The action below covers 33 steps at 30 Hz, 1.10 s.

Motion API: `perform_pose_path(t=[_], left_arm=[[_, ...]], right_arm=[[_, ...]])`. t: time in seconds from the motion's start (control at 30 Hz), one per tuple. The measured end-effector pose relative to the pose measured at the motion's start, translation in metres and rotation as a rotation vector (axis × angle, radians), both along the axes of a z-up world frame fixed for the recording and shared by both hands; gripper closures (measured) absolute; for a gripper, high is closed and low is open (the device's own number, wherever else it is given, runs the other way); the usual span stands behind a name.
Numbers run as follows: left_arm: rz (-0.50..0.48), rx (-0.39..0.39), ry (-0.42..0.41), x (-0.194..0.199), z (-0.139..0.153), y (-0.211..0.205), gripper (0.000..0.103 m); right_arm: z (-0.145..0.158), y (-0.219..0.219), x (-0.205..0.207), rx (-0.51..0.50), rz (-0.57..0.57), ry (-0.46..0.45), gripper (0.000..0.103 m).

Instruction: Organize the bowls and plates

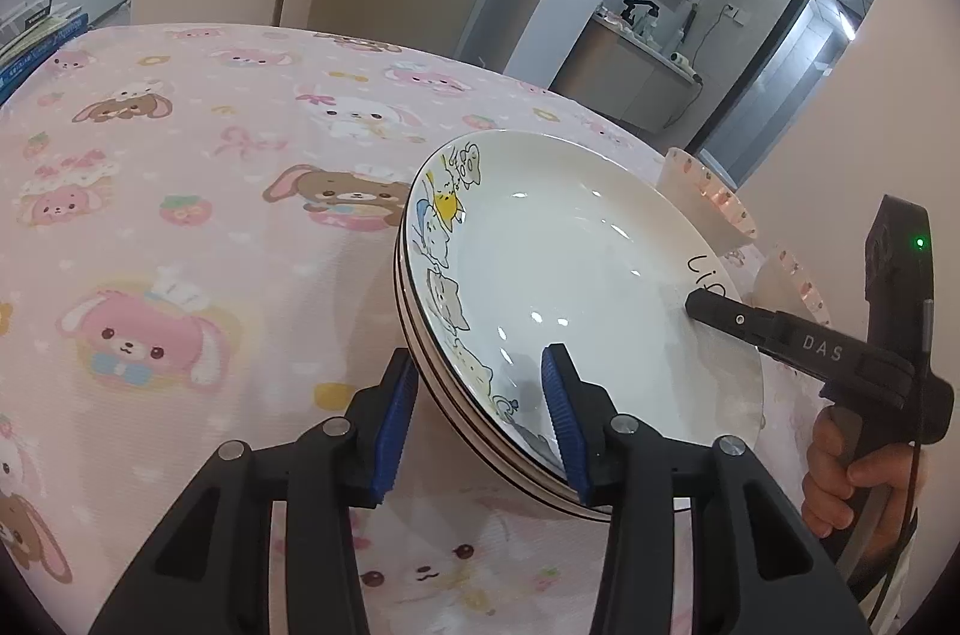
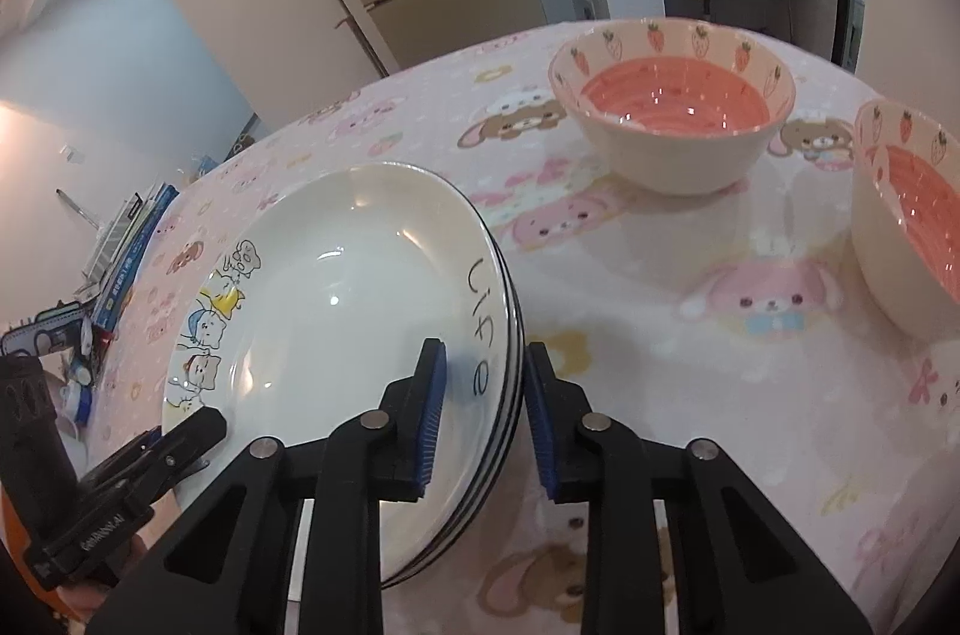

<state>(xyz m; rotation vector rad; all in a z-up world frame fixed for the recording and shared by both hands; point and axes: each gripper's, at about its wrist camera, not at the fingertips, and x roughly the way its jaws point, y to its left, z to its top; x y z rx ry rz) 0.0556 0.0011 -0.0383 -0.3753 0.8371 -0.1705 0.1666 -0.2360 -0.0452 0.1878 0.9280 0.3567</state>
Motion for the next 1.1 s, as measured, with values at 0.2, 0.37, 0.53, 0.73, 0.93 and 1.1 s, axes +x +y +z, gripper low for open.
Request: perform_pose_path(t=[0.2, 0.37, 0.53, 0.73, 0.93, 1.1], left_arm=[[0.001, 0.055, -0.017, -0.001, 0.003, -0.005, 0.058], [0.013, 0.183, -0.132, -0.015, 0.024, -0.016, 0.058], [-0.018, 0.187, -0.247, -0.032, 0.047, -0.028, 0.053], [0.023, 0.258, -0.402, -0.057, 0.076, -0.035, 0.028], [0.013, 0.261, -0.471, -0.076, 0.103, -0.041, 0.025], [0.0, 0.264, -0.541, -0.089, 0.125, -0.049, 0.014]], right_arm=[[0.006, 0.012, -0.016, -0.129, 0.035, -0.079, 0.076], [0.013, 0.0, -0.036, -0.123, 0.044, -0.103, 0.076], [0.03, -0.016, -0.058, -0.131, 0.03, -0.158, 0.071], [0.051, -0.03, -0.071, -0.128, 0.009, -0.216, 0.067], [0.07, -0.04, -0.086, -0.127, -0.03, -0.298, 0.049], [0.093, -0.051, -0.102, -0.111, -0.072, -0.4, 0.019]])
